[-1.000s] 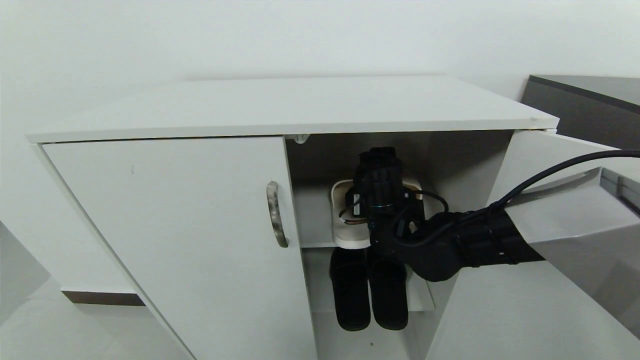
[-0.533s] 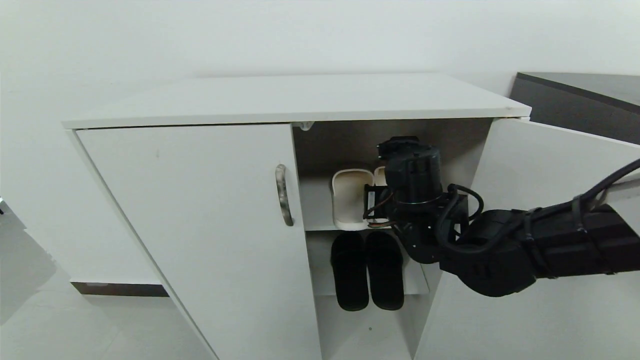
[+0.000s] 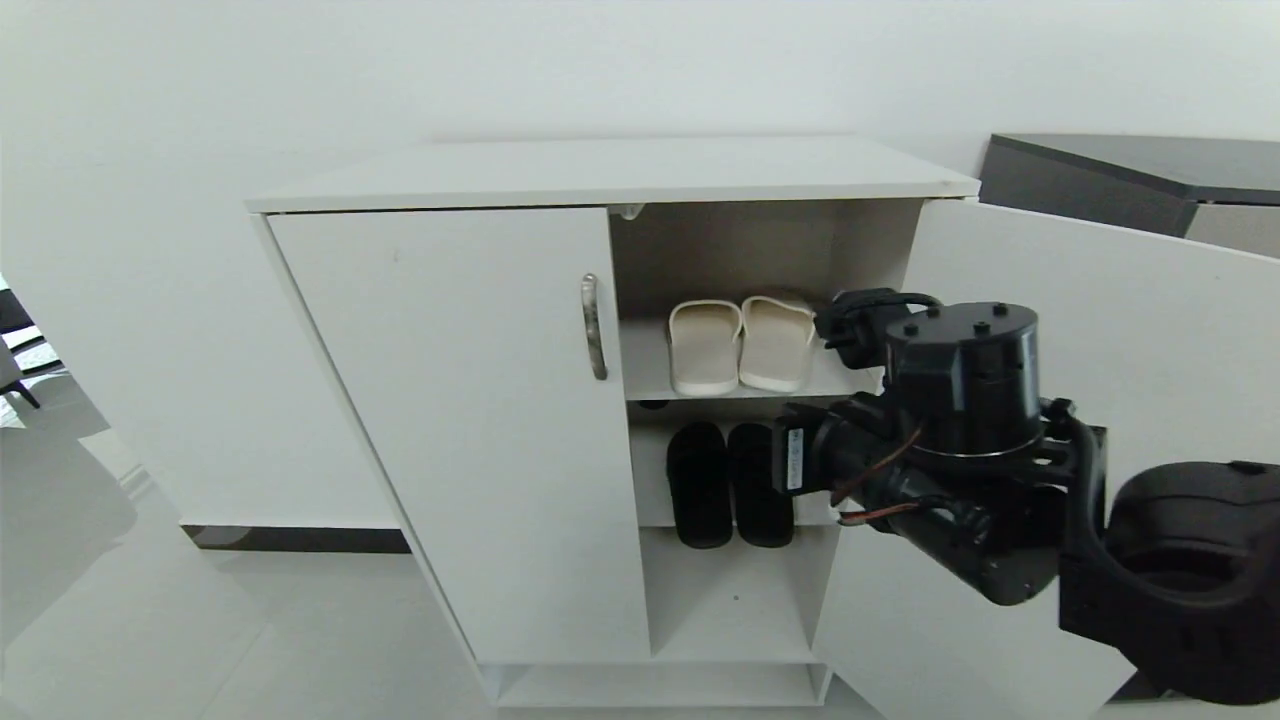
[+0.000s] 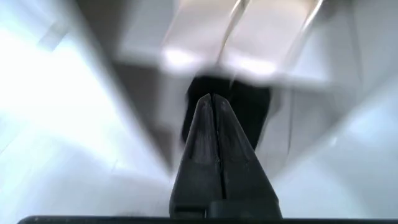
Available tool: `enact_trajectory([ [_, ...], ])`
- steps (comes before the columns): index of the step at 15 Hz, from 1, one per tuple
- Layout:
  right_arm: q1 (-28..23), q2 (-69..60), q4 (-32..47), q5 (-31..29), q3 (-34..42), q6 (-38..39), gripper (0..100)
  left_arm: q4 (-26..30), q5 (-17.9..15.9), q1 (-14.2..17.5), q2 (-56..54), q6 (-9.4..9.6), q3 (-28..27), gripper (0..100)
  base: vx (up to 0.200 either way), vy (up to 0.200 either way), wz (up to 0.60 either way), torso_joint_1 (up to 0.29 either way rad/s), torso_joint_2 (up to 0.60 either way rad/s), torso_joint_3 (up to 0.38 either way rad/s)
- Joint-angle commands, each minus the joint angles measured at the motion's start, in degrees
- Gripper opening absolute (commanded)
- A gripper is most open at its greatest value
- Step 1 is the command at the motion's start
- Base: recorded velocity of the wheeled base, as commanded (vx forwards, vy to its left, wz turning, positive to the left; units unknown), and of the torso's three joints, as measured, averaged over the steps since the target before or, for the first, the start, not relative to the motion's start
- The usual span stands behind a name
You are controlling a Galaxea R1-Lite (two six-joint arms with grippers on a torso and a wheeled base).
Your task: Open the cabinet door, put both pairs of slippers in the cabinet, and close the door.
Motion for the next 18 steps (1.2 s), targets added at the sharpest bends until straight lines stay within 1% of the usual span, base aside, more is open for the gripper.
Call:
enact_trajectory([
  [1, 0.41, -5.29, -0.03, 1.29, 3.82, 0.96, 0, -0.01, 0.00, 0.02, 0.07, 0.01, -0.01, 0, -0.200, 0.000, 0.00, 0.007, 0.00, 0.012],
  [4, 0.76, -7.40, -0.12, 5.42, 6.89, 1.66, 0, -0.01, 0.00, 0.02, 0.07, -0.08, -0.01, 0, -0.200, 0.000, 0.00, 0.001, 0.00, 0.001],
  [7, 0.67, -9.34, -0.12, 12.10, 10.32, 1.48, 0, -0.01, 0.00, 0.02, 0.07, -0.08, -0.01, 0, 0.000, 0.000, 0.00, 0.000, 0.00, 0.000],
  [8, 0.76, -9.34, -0.20, 13.07, 11.11, 1.22, 0, -0.01, 0.00, 0.02, 0.07, -0.08, 0.07, 0, 0.000, 0.000, 0.00, 0.000, 0.00, 0.000],
  [10, 0.67, -8.99, -0.56, 13.33, 11.46, 1.13, 0, -0.01, 0.00, 0.02, 0.07, -0.08, -0.01, 0, 0.000, 0.000, 0.00, 0.000, 0.00, 0.000],
  [11, 0.67, -8.99, -0.56, 13.42, 11.55, 1.13, 0, -0.01, 0.00, 0.02, 0.07, -0.08, -0.01, 0, 0.000, 0.000, -0.60, 0.007, 0.01, 0.002],
  [18, 0.76, -8.81, -0.73, 14.39, 12.69, 0.52, 0, -0.01, 0.00, 0.02, 0.07, -0.08, -0.01, 0, 0.000, 0.000, 0.00, -0.016, 0.07, 0.054],
])
